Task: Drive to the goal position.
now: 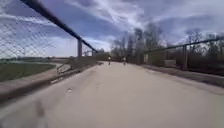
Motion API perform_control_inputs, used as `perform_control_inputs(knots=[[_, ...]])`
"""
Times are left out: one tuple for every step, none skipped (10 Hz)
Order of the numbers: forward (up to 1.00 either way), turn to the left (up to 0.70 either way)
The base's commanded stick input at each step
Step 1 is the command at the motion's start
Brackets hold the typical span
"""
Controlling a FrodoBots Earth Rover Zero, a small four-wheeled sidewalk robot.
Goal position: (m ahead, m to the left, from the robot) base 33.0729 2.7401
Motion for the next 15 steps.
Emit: perform_control_inputs(knots=[[1.0,0.01],[1.0,0.01],[1.0,0.01],[1.0,0.01],[1.0,0.01],[1.0,0.01],[1.0,0.01],[1.0,0.01],[1.0,0.01],[1.0,0.01],[1.0,0.01],[1.0,0.01],[1.0,0.01],[1.0,0.01],[1.0,0.01]])
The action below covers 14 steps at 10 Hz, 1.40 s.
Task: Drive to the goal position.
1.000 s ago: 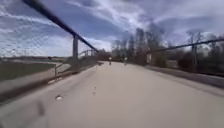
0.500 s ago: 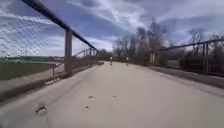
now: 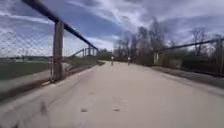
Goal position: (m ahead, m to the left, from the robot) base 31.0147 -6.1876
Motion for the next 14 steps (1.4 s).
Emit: perform_control_inputs(knots=[[1.0,0.01],[1.0,0.01],[1.0,0.01],[1.0,-0.01],[1.0,-0.04],[1.0,-0.24],[1.0,-0.15],[1.0,0.01],[1.0,0.01],[1.0,0.01],[1.0,0.01],[1.0,0.01],[1.0,0.01],[1.0,0.01]])
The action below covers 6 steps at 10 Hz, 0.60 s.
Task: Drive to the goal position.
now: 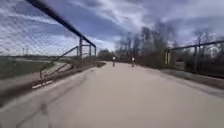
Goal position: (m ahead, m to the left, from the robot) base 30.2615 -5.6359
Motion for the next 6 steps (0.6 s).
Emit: perform_control_inputs(knots=[[1.0,0.01],[1.0,0.01],[1.0,0.01],[1.0,0.01],[1.0,0.01],[1.0,0.01]])
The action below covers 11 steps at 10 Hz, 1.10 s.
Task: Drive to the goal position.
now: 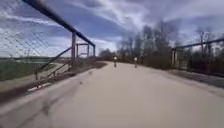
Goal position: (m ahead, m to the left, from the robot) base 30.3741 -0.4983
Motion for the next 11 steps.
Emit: perform_control_inputs(knots=[[1.0,0.01],[1.0,0.01],[1.0,0.01],[1.0,0.01],[1.0,0.01],[1.0,0.01],[1.0,0.01],[1.0,0.01],[1.0,0.01],[1.0,0.01],[1.0,0.01]])
